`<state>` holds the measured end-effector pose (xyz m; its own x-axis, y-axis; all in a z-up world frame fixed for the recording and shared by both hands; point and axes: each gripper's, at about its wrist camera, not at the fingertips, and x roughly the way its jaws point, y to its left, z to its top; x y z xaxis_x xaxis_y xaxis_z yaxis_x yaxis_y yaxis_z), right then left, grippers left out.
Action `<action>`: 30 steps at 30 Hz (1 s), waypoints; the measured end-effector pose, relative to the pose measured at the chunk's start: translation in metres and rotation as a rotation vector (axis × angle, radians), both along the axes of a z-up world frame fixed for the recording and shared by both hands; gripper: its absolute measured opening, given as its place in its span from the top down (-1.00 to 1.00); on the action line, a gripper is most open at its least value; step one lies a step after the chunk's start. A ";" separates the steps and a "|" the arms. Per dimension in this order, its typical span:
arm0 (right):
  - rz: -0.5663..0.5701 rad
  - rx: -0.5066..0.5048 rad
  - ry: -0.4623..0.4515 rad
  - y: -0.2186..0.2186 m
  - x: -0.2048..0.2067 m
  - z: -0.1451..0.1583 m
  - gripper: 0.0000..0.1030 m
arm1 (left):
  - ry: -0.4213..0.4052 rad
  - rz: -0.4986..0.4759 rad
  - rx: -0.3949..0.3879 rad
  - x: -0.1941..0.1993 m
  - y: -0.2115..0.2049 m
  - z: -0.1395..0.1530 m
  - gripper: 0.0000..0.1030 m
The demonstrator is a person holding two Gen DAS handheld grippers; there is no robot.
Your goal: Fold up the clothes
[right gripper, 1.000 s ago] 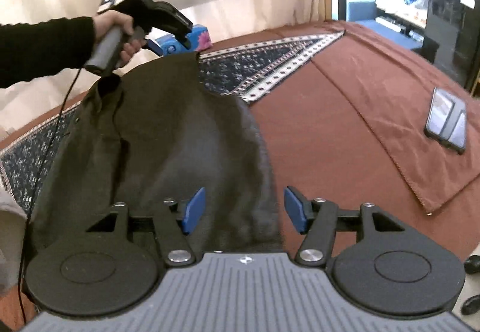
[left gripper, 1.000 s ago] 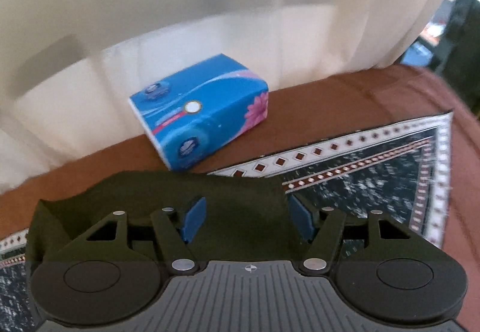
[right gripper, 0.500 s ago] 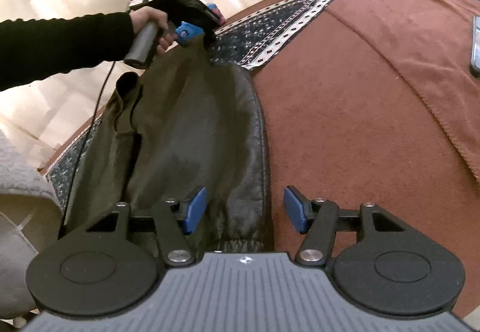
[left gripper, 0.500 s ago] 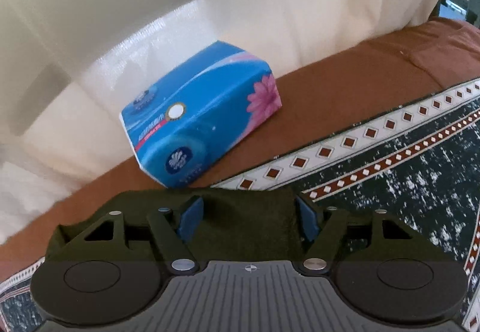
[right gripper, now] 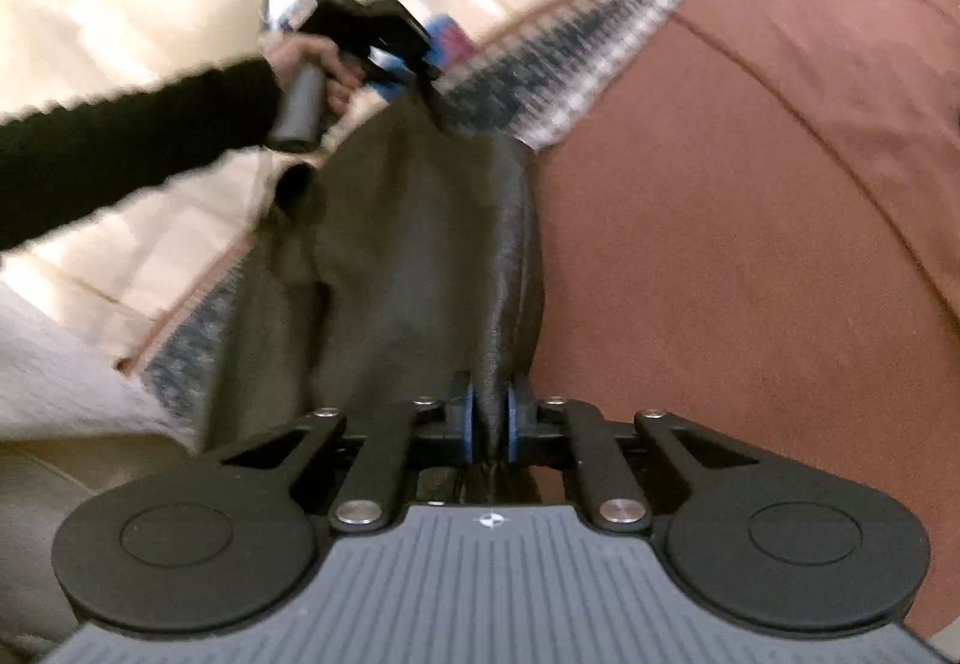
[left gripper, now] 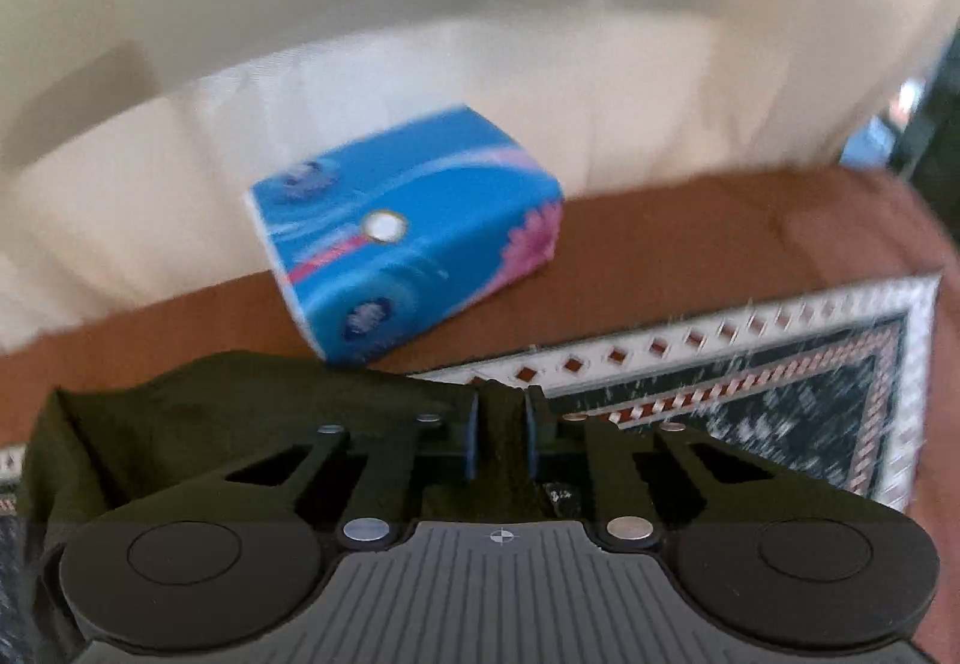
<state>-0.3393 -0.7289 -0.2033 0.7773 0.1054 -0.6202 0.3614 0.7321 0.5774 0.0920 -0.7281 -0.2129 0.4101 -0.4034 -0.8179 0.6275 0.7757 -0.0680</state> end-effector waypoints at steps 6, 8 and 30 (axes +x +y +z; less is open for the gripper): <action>0.179 -0.046 -0.102 0.048 0.014 0.051 0.78 | 0.056 0.008 -0.158 0.020 0.061 0.024 0.79; 0.238 -0.044 -0.102 0.067 0.021 0.053 0.78 | 0.060 0.009 -0.156 0.030 0.081 0.019 0.79; 0.412 -0.038 0.081 0.154 0.077 0.009 0.28 | 0.111 0.000 -0.218 0.069 0.171 0.007 -0.20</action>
<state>-0.2626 -0.5752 -0.1940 0.6239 0.3730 -0.6868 0.0770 0.8452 0.5289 0.1607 -0.5571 -0.2055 0.3224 -0.5755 -0.7516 0.6065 0.7352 -0.3028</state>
